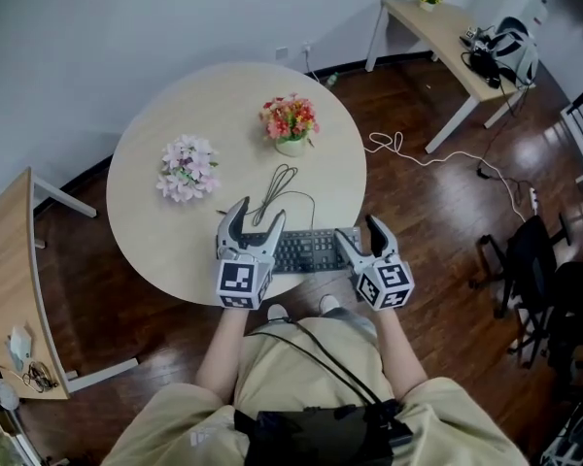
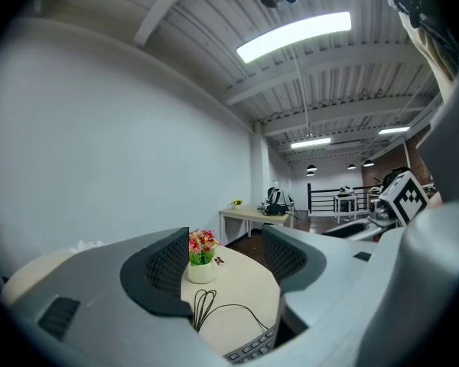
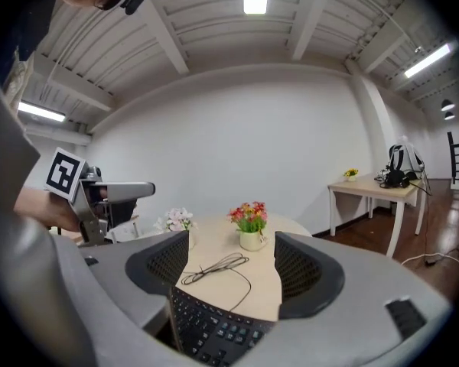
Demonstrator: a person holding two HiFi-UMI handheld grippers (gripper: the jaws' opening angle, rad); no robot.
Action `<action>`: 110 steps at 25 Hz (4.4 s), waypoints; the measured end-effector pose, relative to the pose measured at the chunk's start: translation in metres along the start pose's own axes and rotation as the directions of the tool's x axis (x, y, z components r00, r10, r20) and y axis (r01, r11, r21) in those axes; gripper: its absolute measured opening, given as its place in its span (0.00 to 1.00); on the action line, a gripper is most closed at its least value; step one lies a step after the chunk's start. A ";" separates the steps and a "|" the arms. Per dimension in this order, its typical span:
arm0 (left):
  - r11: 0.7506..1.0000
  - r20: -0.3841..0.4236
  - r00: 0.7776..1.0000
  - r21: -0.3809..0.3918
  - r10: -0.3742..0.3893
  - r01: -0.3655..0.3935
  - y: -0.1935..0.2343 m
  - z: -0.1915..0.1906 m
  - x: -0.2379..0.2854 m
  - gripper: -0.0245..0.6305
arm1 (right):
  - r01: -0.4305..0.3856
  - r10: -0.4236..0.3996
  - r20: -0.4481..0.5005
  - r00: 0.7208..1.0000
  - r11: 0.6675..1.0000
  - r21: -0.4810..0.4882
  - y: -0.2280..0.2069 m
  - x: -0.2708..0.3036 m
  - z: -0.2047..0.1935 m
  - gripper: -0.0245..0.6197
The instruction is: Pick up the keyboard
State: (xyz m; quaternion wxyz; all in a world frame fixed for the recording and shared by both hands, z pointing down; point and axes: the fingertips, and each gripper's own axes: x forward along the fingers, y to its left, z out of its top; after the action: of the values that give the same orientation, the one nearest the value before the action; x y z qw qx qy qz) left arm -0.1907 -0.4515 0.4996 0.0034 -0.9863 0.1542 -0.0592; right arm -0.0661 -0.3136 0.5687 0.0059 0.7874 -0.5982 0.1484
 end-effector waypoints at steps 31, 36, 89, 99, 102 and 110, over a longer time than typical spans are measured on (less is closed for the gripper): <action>0.971 -0.121 0.964 0.011 0.237 -0.238 -0.009 -0.023 -0.020 0.47 | -0.124 0.448 -0.342 0.826 0.736 0.665 -0.051 0.009 -0.244 0.60; 0.968 -0.142 0.958 0.004 0.248 -0.250 -0.013 -0.028 -0.024 0.47 | -0.132 0.481 -0.261 0.837 0.640 0.757 -0.043 0.024 -0.248 0.57; 0.950 0.187 0.932 -0.033 0.310 -0.309 0.036 0.129 -0.049 0.47 | -0.341 0.368 0.299 0.880 0.930 -0.141 0.059 0.017 0.233 0.17; 0.950 0.209 0.927 -0.027 0.310 -0.311 0.030 0.133 -0.052 0.47 | -0.321 0.354 0.293 0.888 0.934 -0.156 0.069 0.014 0.236 0.17; 0.948 0.202 0.928 -0.020 0.314 -0.317 0.031 0.131 -0.055 0.47 | -0.310 0.342 0.291 0.893 0.939 -0.152 0.069 0.012 0.235 0.17; 0.950 0.180 0.933 -0.024 0.311 -0.311 0.029 0.130 -0.061 0.47 | -0.311 0.342 0.273 0.899 0.938 -0.152 0.075 0.011 0.229 0.17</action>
State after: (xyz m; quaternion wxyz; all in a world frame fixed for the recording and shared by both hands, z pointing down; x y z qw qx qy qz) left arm -0.2416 -0.4626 0.3625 0.0290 -0.9507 0.3072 0.0321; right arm -0.0821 -0.3877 0.3394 -0.0671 0.6876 -0.7230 -0.0035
